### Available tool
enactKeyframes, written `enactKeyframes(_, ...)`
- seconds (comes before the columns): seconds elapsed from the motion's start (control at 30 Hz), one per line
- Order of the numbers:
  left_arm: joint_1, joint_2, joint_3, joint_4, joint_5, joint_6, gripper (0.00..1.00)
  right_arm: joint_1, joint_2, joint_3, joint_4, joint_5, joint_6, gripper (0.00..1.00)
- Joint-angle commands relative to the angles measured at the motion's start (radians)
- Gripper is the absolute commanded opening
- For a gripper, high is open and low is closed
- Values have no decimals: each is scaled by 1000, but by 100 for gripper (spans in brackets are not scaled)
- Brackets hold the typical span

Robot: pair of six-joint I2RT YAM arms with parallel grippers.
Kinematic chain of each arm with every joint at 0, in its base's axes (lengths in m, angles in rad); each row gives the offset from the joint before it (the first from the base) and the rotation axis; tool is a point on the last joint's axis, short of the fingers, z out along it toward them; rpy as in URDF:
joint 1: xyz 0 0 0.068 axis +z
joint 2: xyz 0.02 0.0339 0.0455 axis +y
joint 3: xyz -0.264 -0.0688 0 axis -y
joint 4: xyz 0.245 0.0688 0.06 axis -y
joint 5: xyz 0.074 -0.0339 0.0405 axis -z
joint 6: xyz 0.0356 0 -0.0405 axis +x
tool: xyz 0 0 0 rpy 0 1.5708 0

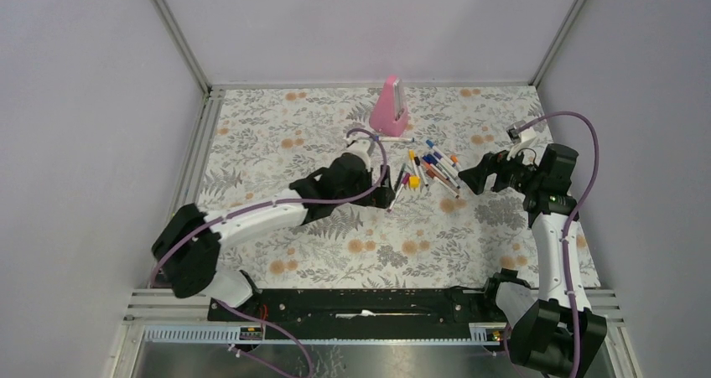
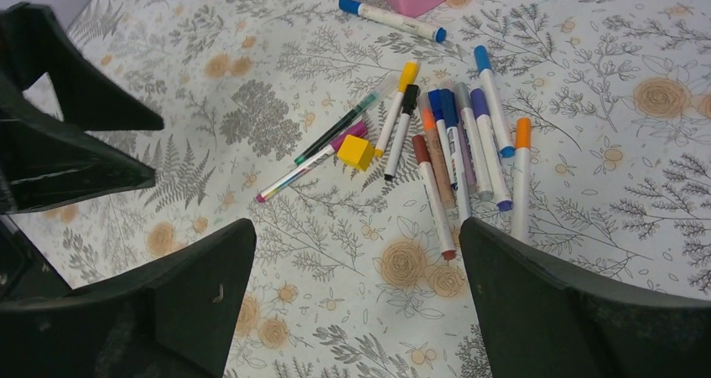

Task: Open the pen caps
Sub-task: Pick up the pen from the center of the board.

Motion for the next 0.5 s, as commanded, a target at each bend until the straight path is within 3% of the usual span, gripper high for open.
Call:
enactKeyframes(0.0, -29, 148, 140, 12, -85, 56, 99, -3, -3, -2, -33, -63, -118, 98)
enactKeyframes(0.3, -41, 421, 406, -79, -149, 158, 89, -4, 10, 3, -46, 2, -126, 98)
enactKeyframes(0.47, 14, 491, 531, -119, -118, 188, 82, -4, 13, 4, -46, 17, -128, 98)
